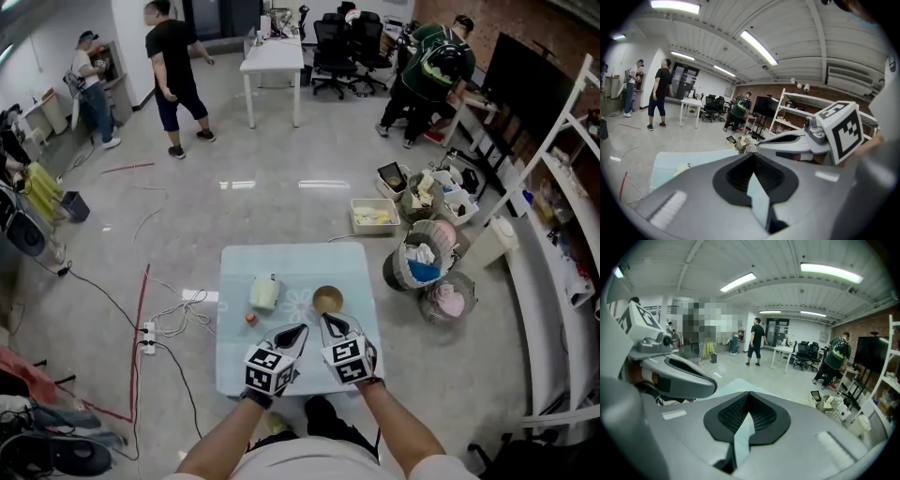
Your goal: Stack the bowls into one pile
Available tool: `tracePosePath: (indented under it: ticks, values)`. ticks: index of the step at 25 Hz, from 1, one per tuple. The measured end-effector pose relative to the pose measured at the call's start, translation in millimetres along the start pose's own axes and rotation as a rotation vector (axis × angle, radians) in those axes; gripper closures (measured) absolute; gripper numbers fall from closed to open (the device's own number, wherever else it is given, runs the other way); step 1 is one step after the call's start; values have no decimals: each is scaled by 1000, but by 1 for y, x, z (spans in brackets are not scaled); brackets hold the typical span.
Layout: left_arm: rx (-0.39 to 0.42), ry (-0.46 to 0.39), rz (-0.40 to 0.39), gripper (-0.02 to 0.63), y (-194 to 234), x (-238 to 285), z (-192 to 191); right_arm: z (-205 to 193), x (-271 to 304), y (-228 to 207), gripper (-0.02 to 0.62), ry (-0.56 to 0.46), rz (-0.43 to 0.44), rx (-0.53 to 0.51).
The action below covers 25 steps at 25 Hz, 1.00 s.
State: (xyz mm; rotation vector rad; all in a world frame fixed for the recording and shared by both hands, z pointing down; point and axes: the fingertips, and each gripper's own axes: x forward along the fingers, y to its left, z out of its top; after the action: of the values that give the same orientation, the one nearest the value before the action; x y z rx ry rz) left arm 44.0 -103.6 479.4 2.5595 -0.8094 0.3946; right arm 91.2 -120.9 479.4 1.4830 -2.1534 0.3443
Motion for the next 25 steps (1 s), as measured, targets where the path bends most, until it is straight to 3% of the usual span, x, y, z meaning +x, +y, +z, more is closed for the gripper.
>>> tracePosePath:
  ticks: [11, 25]
  values:
    - [38, -97, -8, 600, -14, -57, 47, 60, -64, 13, 586, -165, -55, 93]
    - [100, -249, -11, 600, -38, -117, 120, 129, -126, 27, 586, -345, -66, 114]
